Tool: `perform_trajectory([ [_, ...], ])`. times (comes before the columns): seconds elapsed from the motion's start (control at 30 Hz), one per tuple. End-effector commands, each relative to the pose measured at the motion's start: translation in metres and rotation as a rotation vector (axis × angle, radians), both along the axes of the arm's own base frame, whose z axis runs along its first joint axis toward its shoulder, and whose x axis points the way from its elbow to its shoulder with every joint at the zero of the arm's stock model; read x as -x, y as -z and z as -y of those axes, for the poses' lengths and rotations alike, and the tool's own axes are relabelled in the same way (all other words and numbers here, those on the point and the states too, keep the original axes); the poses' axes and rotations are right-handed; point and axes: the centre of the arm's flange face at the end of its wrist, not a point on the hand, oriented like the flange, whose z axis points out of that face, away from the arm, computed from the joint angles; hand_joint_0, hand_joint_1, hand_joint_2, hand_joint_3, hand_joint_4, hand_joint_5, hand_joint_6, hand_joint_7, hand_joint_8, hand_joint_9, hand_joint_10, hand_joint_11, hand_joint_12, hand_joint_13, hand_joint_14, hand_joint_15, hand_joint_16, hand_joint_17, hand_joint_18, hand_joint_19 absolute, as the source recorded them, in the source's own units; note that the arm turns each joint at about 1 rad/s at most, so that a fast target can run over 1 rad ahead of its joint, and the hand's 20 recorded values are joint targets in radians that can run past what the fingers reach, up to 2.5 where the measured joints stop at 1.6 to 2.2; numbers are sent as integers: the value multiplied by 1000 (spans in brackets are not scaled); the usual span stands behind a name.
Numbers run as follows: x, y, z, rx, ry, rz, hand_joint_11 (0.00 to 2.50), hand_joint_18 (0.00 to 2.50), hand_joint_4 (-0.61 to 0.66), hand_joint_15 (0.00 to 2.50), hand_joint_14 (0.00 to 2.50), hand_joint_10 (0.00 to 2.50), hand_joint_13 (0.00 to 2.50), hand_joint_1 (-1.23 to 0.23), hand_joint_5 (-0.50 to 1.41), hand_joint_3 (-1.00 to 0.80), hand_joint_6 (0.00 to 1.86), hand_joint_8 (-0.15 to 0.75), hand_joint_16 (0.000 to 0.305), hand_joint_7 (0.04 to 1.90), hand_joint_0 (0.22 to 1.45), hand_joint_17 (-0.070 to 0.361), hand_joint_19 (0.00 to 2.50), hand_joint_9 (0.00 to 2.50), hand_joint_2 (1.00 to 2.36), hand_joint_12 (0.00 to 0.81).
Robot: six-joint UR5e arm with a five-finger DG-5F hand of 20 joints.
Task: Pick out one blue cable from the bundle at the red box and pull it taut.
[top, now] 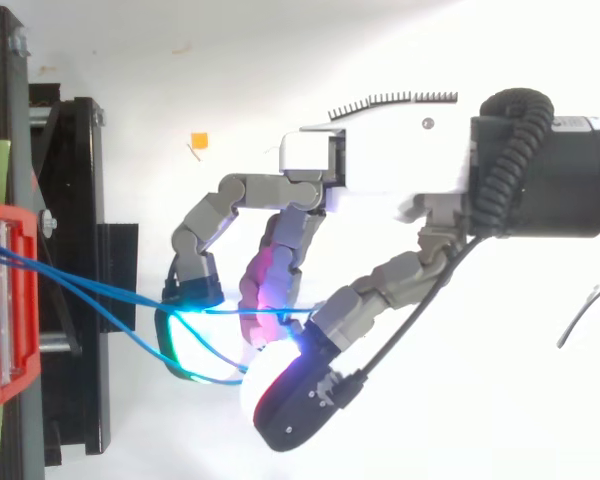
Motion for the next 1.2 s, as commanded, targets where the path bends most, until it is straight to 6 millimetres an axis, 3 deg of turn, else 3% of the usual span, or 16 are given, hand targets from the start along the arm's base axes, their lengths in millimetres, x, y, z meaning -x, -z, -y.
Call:
perform_trajectory([
  [0.0, 5, -10, 0, 17, -3, -8, 796, 700, -195, 695, 25, 30, 914, -885, -31, -500, 882, 195, 48, 886, 470, 107, 750, 1336, 1000, 310],
  [0.27, 10, -18, 1, 30, -4, -23, 774, 687, -206, 676, 25, 27, 912, -708, -35, -500, 846, 201, 49, 909, 469, 109, 758, 1346, 1000, 319],
  [0.43, 10, -17, 1, 32, -1, -25, 793, 651, -228, 689, 25, 31, 892, -617, -41, -500, 836, 182, 44, 930, 534, 99, 789, 1345, 1000, 298],
  [0.57, 10, -17, 1, 32, -1, -25, 802, 637, -224, 694, 27, 32, 883, -687, -43, -500, 830, 180, 42, 954, 572, 95, 793, 1338, 1000, 293],
  [0.7, 11, -17, 1, 32, -1, -26, 816, 634, -152, 709, 26, 32, 879, -755, -49, -330, 845, 199, 43, 1027, 573, 96, 797, 1295, 1014, 305],
  [0.8, 10, -16, 1, 32, -1, -28, 842, 631, -117, 710, 29, 33, 876, -785, -54, -303, 867, 210, 43, 1023, 583, 96, 799, 1287, 1016, 305],
  [0.93, 10, -17, 3, 32, 2, -25, 859, 642, -54, 708, 29, 32, 871, -862, -62, -384, 887, 211, 43, 1002, 634, 96, 765, 1269, 1012, 301],
  [1.0, 11, -17, 1, 33, 0, -28, 863, 665, -106, 693, 27, 31, 887, -890, -62, -500, 890, 211, 42, 1027, 670, 96, 760, 1279, 1000, 297],
  [1.17, 11, -17, 3, 32, 2, -28, 868, 711, -176, 743, 29, 33, 953, -898, -52, -500, 912, 198, 41, 948, 638, 93, 767, 1365, 1000, 291],
])
